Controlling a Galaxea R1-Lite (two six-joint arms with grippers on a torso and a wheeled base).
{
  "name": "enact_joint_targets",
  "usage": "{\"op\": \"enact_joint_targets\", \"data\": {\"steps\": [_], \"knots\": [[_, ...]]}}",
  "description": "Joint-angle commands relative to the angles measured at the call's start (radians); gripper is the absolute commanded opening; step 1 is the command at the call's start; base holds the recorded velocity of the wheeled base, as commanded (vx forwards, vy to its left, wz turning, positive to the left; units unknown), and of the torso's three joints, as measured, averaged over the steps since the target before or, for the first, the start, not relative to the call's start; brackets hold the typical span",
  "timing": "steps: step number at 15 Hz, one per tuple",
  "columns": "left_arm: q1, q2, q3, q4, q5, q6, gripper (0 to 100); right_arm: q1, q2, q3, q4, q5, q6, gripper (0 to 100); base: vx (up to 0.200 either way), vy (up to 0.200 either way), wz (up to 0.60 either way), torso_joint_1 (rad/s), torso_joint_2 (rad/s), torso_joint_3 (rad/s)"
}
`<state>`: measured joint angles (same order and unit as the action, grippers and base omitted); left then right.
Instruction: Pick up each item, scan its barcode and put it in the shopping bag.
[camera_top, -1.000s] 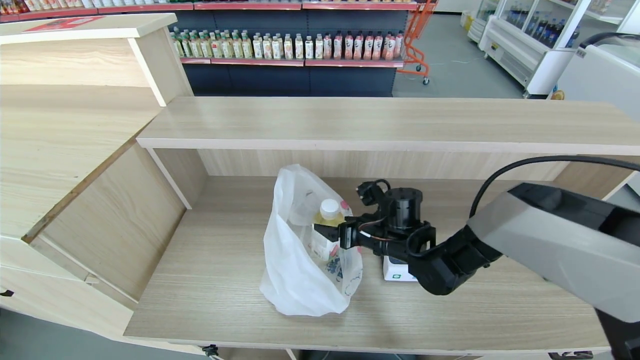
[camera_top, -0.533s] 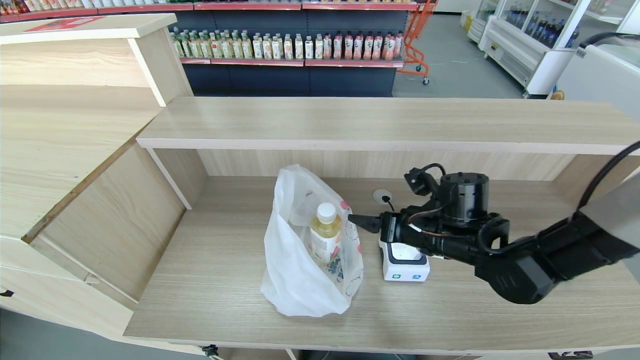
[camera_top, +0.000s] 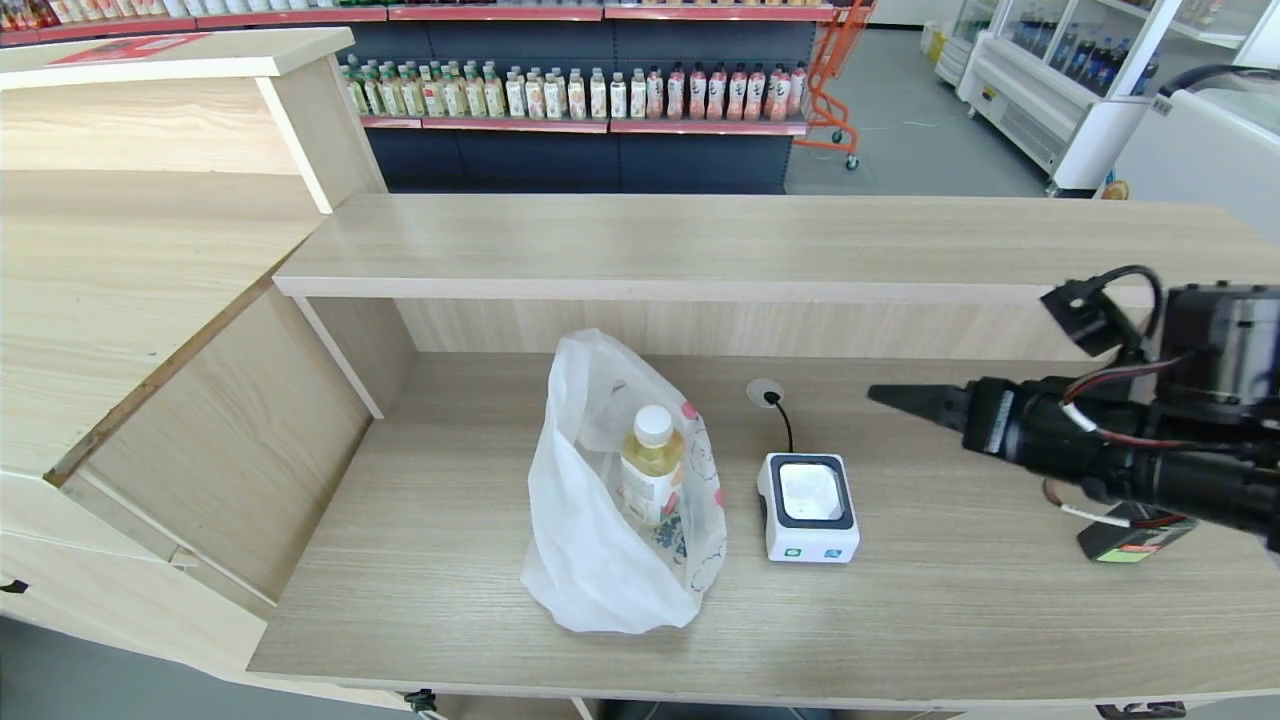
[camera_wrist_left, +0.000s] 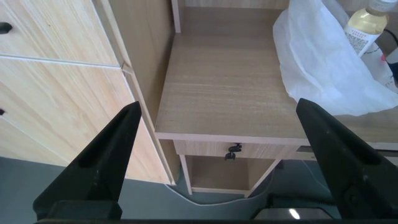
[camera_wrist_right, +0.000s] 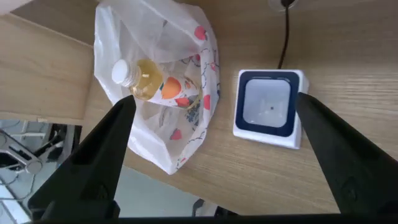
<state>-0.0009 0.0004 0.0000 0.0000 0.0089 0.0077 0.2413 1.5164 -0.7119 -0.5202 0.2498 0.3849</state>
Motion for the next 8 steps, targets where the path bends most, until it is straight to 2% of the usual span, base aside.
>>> {"op": "enact_joint_targets", "data": {"steps": [1,6,8], "knots": [[-0.001,0.0,0.0,0.0,0.0,0.0,100,-0.082,-0.134,-0.009,0.045,0.0,0.0,100,0.0,0.0,0.0,0.0,0.0,0.0],[-0.001,0.0,0.0,0.0,0.0,0.002,100,-0.132,-0.212,0.022,0.14,-0.001,0.0,100,0.0,0.0,0.0,0.0,0.0,0.0],[0.001,0.0,0.0,0.0,0.0,0.0,100,-0.134,-0.229,0.023,0.166,-0.001,-0.004,100,-0.2,-0.2,0.0,0.005,0.01,0.005]]}}
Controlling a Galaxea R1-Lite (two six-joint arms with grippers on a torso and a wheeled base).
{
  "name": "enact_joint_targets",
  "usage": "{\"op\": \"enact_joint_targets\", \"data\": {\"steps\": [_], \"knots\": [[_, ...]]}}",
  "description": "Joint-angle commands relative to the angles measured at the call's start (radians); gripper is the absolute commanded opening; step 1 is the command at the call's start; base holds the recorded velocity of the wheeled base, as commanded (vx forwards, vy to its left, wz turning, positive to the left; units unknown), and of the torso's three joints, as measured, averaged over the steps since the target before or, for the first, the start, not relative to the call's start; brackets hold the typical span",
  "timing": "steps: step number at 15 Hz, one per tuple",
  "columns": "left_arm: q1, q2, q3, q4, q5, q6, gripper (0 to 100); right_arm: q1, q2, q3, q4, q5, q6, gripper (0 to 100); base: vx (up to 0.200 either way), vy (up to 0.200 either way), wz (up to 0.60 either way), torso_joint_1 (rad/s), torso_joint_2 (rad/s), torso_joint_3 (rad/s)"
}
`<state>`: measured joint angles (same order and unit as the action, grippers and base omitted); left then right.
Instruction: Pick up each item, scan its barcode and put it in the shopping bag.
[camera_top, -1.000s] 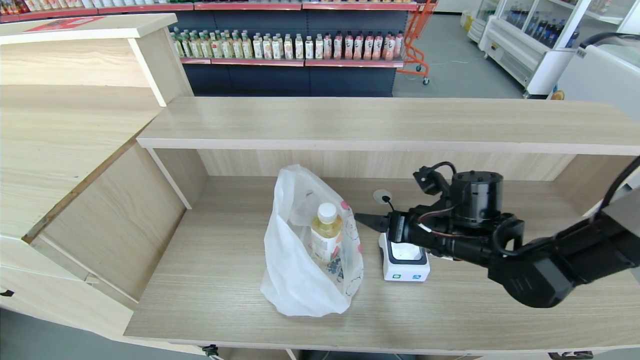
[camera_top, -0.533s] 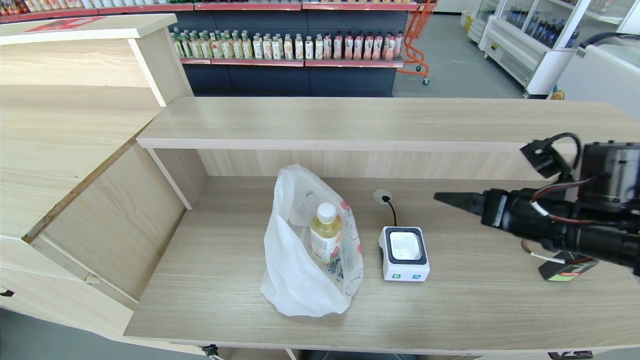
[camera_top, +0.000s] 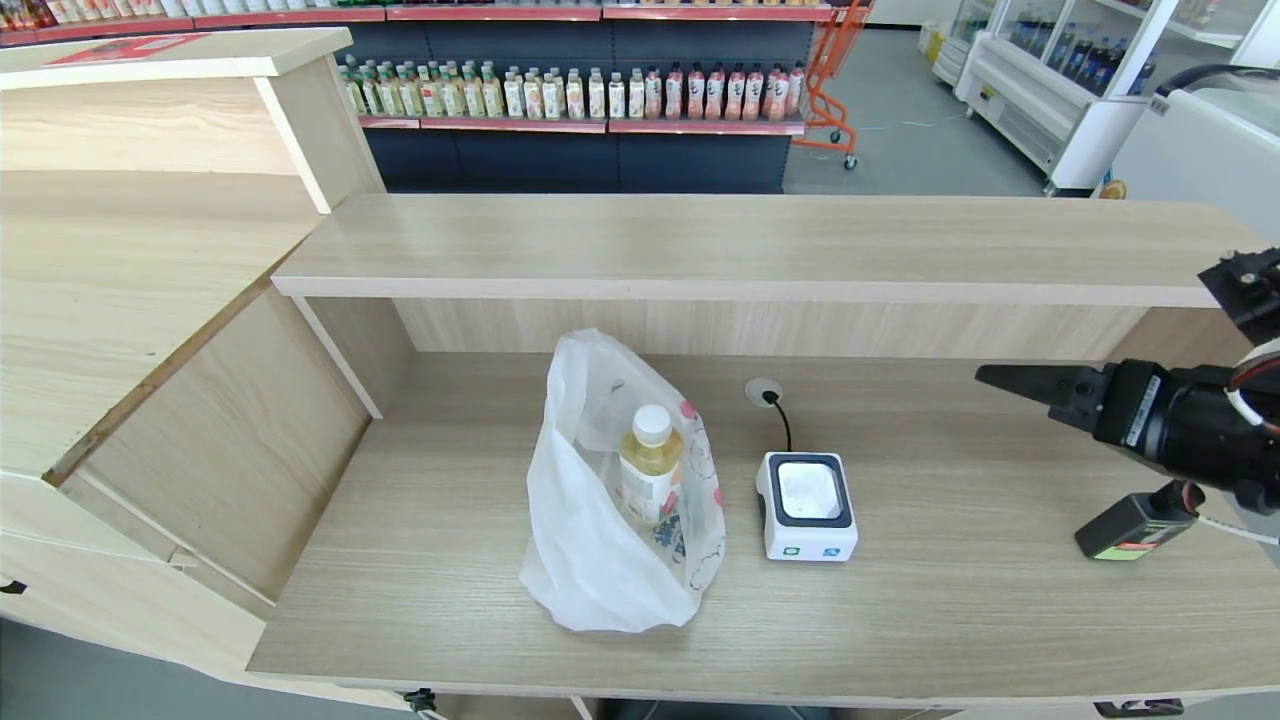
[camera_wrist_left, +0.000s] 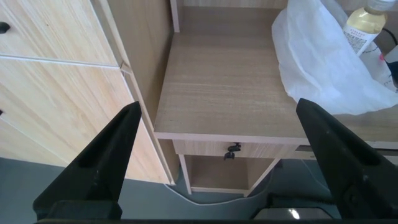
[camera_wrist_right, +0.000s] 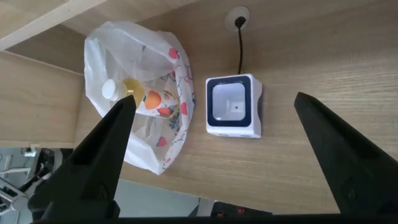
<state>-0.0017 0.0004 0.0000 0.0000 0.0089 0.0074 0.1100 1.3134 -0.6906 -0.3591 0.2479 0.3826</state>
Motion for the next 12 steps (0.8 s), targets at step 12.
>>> {"op": "enact_joint_targets", "data": {"steps": [12], "knots": [[0.0,0.0,0.0,0.0,0.0,0.002,100,-0.357,0.006,0.069,0.253,-0.053,-0.622,100,-0.067,-0.15,0.0,0.004,0.0,0.001]]}}
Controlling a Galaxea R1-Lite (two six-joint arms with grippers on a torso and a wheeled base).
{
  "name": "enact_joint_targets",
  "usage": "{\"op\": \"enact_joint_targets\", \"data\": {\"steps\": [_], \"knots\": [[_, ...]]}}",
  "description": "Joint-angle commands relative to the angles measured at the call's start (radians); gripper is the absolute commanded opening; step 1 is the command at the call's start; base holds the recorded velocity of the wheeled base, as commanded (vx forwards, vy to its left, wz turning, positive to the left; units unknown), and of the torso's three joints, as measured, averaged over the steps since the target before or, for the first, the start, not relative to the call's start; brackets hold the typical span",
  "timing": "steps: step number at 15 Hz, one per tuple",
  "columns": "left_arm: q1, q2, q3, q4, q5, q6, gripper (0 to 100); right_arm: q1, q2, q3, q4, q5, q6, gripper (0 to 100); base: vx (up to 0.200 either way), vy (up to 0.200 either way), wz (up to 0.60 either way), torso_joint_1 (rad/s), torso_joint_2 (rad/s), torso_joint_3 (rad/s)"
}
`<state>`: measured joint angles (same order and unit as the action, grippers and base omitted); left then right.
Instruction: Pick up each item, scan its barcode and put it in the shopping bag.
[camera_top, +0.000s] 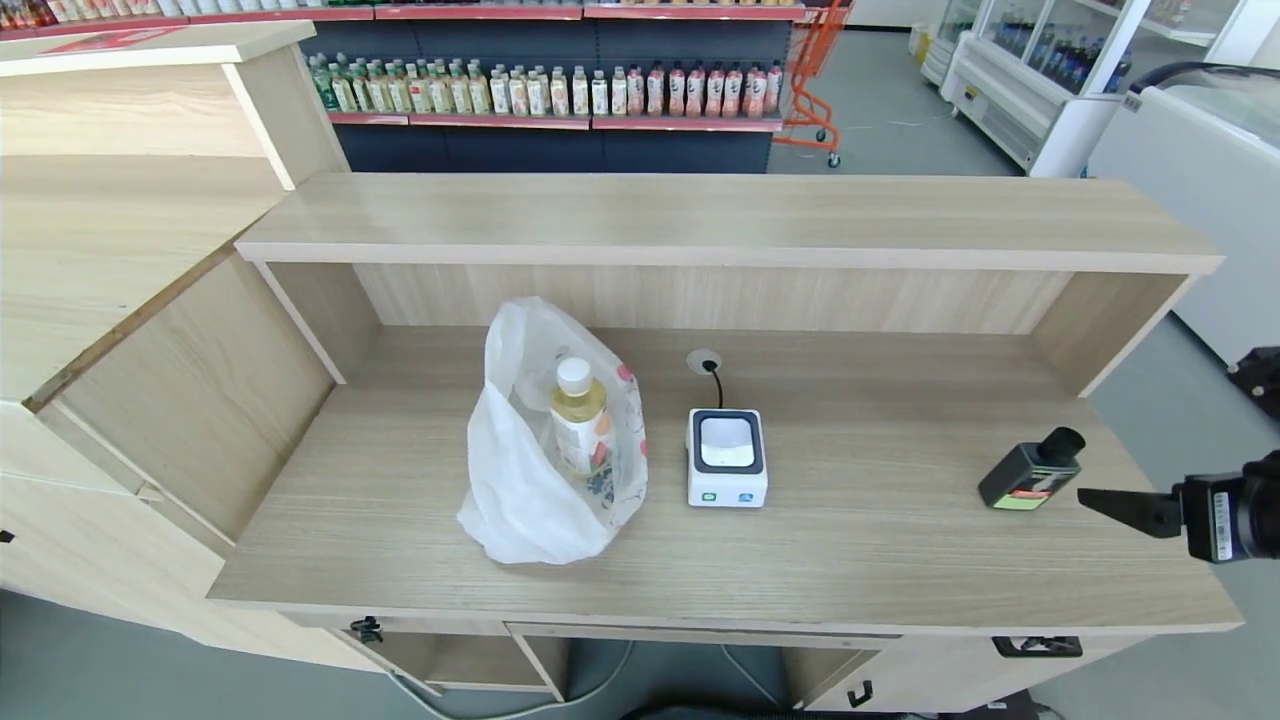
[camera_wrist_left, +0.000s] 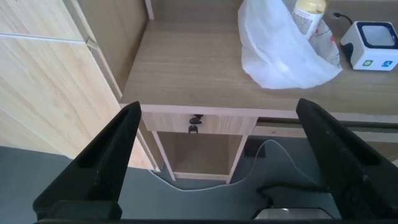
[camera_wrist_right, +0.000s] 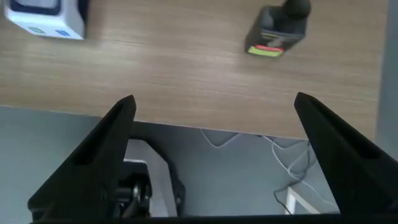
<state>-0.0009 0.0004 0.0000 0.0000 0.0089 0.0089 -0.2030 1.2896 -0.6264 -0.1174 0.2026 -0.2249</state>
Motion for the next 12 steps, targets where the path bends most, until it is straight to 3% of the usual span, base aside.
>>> {"op": "enact_joint_targets", "data": {"steps": [1,8,12], "knots": [[-0.001,0.0,0.0,0.0,0.0,0.0,100,-0.059,0.045,0.004,0.016,-0.037,-0.062,100,0.0,-0.2,0.0,0.007,0.0,0.002],[0.001,0.0,0.0,0.0,0.0,0.002,100,-0.062,0.186,-0.007,0.001,-0.215,-0.287,100,0.0,-0.2,0.0,0.003,0.0,0.002],[-0.001,0.0,0.0,0.0,-0.001,0.002,100,0.04,0.29,-0.015,-0.087,-0.21,-0.309,100,0.0,-0.2,0.0,0.001,0.0,0.005]]}}
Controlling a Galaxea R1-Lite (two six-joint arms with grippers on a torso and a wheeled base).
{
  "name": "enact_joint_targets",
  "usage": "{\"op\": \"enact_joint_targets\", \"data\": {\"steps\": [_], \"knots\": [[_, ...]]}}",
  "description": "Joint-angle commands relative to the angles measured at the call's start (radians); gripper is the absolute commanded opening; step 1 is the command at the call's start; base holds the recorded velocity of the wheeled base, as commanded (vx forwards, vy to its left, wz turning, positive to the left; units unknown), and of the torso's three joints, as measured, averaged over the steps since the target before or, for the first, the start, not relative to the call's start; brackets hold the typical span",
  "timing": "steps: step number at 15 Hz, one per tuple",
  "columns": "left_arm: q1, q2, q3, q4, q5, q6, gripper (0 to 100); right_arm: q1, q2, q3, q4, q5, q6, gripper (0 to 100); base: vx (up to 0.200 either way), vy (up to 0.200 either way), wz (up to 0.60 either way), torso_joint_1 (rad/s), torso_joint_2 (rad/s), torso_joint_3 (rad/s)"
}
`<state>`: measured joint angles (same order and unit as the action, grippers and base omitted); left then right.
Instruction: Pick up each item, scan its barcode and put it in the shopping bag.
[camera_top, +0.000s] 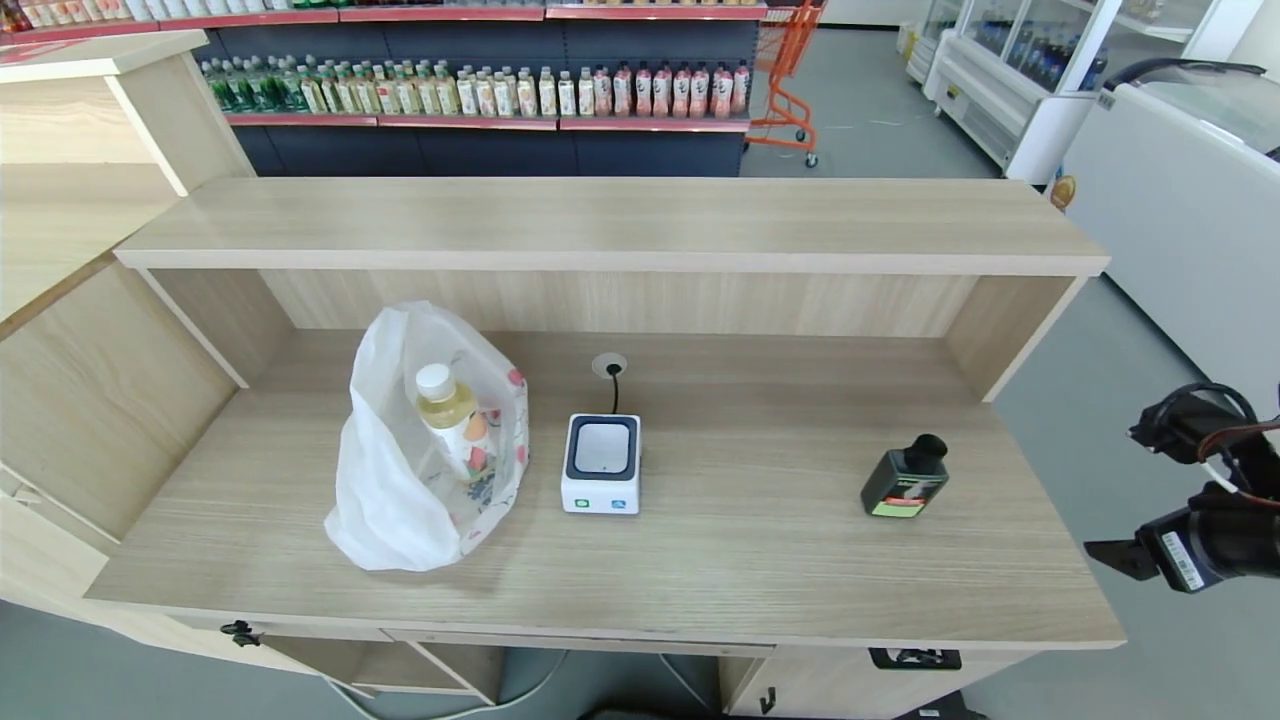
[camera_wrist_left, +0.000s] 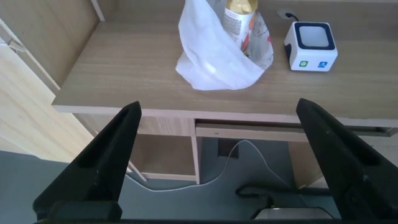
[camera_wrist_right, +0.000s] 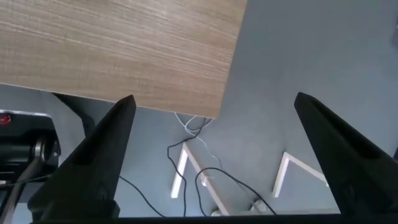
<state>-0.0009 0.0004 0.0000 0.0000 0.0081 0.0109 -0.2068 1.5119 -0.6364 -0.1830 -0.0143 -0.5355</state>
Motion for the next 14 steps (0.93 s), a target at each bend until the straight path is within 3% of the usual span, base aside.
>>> {"op": "enact_joint_targets", "data": {"steps": [1,5,14], "knots": [[-0.001,0.0,0.0,0.0,0.001,-0.002,100,0.095,0.106,-0.009,-0.069,0.027,0.019,100,0.0,-0.2,0.0,0.002,0.0,-0.002],[-0.001,0.0,0.0,0.0,0.001,-0.003,100,0.202,0.214,-0.055,-0.168,0.132,0.046,100,0.0,0.0,0.0,0.0,0.0,0.0],[0.001,0.0,0.0,0.0,0.001,-0.003,100,0.293,0.409,-0.175,-0.253,0.152,-0.121,100,0.0,0.0,0.0,0.0,0.0,0.0]]}}
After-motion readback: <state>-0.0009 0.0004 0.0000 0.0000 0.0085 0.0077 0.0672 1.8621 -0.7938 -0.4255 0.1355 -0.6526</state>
